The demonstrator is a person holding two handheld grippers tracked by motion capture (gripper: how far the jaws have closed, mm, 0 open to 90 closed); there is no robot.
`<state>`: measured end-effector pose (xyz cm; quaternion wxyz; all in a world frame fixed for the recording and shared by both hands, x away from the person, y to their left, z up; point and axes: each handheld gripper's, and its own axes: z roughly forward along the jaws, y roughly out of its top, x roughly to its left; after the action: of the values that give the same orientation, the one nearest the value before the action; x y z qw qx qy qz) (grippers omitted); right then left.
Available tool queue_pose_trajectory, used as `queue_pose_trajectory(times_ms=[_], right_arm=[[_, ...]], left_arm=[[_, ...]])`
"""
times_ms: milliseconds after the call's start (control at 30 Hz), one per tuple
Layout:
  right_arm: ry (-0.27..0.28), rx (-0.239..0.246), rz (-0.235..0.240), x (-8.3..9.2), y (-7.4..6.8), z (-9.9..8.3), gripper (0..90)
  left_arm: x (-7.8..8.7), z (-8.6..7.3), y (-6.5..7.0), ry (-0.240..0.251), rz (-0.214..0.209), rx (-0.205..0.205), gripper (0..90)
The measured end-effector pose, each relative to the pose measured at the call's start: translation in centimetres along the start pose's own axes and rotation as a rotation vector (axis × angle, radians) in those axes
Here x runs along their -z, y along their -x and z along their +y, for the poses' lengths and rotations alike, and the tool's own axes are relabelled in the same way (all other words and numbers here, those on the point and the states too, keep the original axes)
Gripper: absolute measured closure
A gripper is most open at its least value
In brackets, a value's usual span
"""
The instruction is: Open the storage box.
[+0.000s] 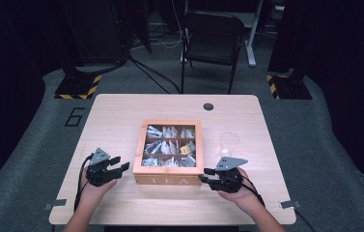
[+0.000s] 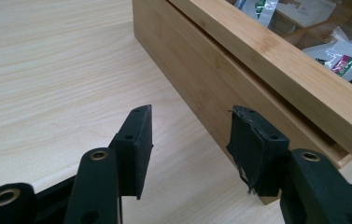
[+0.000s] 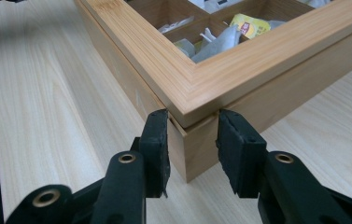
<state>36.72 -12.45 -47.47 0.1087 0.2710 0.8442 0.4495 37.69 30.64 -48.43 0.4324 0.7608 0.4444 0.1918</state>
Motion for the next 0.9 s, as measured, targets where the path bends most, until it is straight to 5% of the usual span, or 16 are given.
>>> queue_pose_trajectory(times_ms=[667, 900], right_arm=[[0.028, -0.034, 0.027, 0.8, 0.4, 1.1, 63.1], [0.031, -0.044, 0.035, 1.0, 0.5, 1.5, 63.1]], left_arm=[[0.6, 0.2, 0.9, 0.033, -0.028, 0.002, 49.2], [1.0, 0.6, 1.7, 0.056, -0.04, -0.03, 49.4]])
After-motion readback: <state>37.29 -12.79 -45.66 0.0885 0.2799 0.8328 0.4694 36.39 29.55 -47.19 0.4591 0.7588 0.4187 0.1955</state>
